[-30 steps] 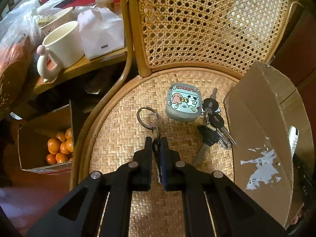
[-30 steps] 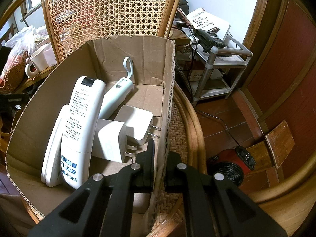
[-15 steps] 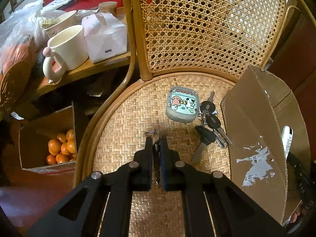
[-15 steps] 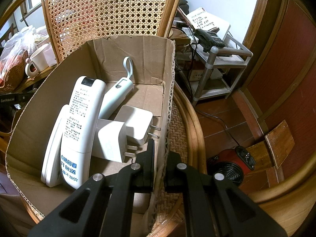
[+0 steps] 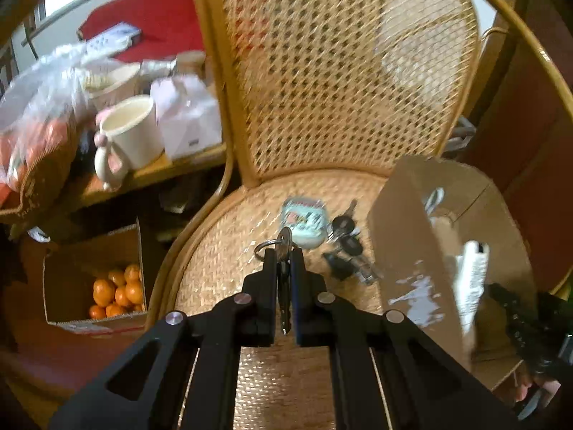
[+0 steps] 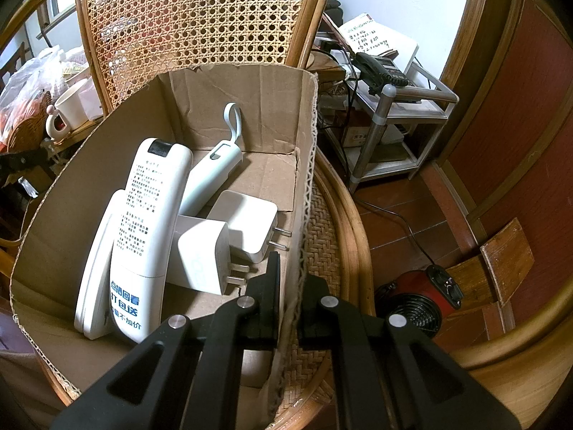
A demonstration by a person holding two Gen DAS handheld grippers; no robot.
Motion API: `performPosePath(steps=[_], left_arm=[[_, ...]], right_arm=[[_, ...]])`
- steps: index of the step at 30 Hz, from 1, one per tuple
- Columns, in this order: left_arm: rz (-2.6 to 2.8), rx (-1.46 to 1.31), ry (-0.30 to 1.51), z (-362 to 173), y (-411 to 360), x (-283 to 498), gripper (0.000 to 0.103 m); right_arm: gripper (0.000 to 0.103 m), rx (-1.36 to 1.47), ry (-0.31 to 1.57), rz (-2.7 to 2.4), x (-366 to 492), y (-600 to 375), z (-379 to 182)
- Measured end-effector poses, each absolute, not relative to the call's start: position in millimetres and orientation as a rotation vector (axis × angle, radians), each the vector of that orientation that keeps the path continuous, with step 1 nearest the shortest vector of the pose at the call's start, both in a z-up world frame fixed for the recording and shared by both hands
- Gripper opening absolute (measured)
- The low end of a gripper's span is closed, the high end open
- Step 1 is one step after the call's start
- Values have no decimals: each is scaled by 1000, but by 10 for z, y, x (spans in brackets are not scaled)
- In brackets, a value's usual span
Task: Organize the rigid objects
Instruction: 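Carry the key ring into the box and open the left gripper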
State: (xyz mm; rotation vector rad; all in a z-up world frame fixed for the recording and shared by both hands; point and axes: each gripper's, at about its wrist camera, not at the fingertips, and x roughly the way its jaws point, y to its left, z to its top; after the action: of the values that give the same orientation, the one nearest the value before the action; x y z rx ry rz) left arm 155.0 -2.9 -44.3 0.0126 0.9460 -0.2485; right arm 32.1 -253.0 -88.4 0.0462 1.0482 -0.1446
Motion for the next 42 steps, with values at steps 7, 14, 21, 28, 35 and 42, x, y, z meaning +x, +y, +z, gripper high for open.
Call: performPosePath(steps=[7,14,21,28,35,42], left_arm=[[-308,22,784,59,-314,1300,6],[-390,43,655,431,-617,954,6],[-507,101,656,421,-1020,739,6],[-550,177,751,130,-1346,728,6],[-521,238,812,-132,-1467,770,7],[-535,283,882,-351,-1509,881,11]], right_arm=[[8,47,1048,-145,313,-2529,-877],[8,46,1048,-144,324,-2530,-886],[8,47,1048,-145,313,-2529,-877],[8,47,1048,-144,313,-2528,-877],[8,47,1049,-144,309,-2528,-888],[8,47,1048,-144,308,-2529,-886]])
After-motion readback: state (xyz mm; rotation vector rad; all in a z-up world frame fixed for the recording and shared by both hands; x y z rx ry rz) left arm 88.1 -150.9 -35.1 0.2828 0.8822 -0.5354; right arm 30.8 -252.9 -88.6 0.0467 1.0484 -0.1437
